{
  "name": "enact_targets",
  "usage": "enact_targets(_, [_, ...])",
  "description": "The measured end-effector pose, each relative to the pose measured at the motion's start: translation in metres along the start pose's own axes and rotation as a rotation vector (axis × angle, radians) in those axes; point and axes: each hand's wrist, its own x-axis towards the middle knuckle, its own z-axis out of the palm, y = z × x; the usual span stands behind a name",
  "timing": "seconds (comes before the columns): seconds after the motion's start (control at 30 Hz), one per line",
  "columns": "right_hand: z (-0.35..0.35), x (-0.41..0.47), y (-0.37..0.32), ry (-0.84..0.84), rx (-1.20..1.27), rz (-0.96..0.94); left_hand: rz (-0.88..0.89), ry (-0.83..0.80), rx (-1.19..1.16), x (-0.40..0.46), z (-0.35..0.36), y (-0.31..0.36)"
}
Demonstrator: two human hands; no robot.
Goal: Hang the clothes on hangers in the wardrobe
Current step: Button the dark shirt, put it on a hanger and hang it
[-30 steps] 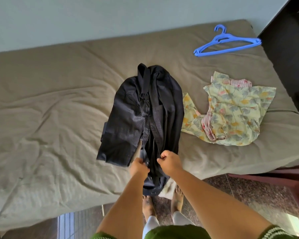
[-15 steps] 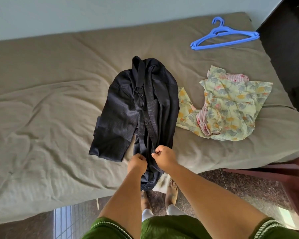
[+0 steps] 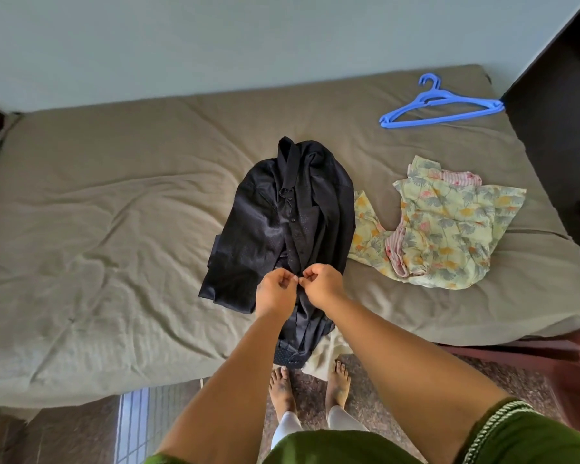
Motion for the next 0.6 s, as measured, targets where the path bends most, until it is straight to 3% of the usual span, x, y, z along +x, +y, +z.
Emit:
enact_targets(0.2, [-0.01, 0.003, 0.001, 0.048, 0.168, 0.084, 0.012, -0.063, 0.011, 0.003, 0.0, 0.014])
enact_targets(0.37, [-0.017, 0.005, 0.006, 0.058, 0.148, 0.073, -0.07, -0.061, -0.12, 0.008, 0.007, 0.016])
enact_targets(0.6, [-0.011, 0.007, 0.01, 0.066, 0.263, 0.103, -0.063, -0.107, -0.038, 0.014, 0.008, 0.021])
